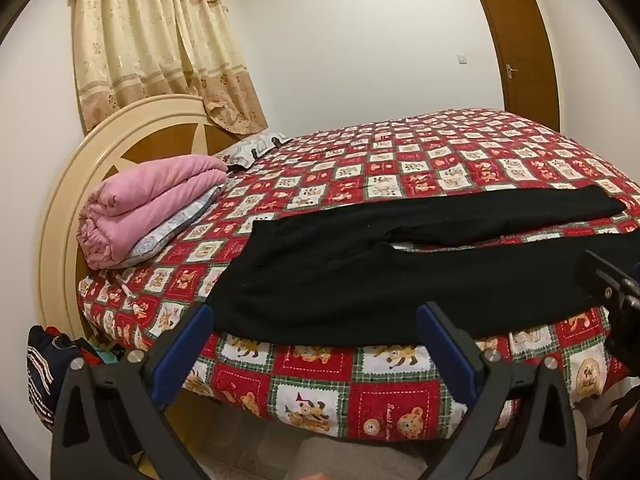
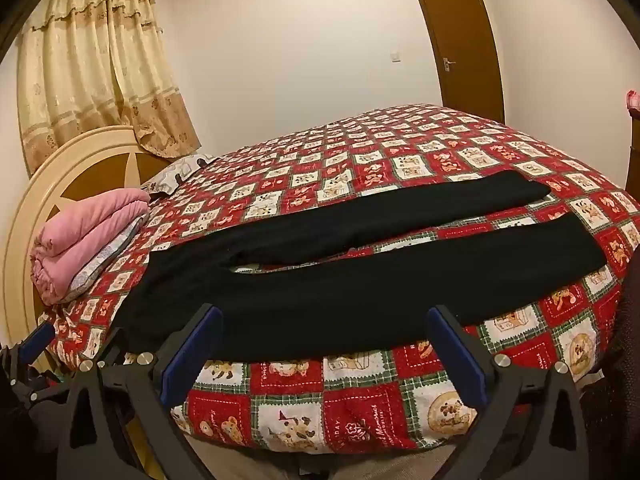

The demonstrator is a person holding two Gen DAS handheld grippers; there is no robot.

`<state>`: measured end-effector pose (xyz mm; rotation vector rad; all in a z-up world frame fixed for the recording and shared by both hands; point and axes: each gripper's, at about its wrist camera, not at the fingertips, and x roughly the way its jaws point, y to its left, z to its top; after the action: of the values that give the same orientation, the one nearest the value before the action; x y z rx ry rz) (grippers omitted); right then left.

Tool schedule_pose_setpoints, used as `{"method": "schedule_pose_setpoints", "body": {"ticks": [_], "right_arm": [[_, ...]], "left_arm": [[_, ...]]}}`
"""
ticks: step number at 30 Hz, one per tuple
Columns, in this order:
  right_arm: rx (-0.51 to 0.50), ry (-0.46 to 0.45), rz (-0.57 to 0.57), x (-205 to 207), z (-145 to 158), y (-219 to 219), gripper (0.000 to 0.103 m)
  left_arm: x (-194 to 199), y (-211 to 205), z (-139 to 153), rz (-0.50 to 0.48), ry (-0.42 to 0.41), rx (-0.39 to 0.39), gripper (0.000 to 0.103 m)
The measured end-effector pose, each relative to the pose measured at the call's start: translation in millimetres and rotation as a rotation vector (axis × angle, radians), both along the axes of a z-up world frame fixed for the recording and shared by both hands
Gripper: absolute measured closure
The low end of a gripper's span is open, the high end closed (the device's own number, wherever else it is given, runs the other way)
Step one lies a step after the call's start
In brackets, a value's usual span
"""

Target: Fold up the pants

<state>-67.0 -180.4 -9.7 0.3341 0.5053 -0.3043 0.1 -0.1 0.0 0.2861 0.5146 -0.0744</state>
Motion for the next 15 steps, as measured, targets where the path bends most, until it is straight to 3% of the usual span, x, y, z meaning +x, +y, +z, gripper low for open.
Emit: {"method": "schedule_pose_setpoints", "body": {"ticks": [15], "right_arm": [[-0.024,-0.005,-0.011,-3.2,4.5,4.5,0.001]], "left_arm": [[-1.1,1.9,-0.8,-0.007,0.011,-0.022,0.000]]}}
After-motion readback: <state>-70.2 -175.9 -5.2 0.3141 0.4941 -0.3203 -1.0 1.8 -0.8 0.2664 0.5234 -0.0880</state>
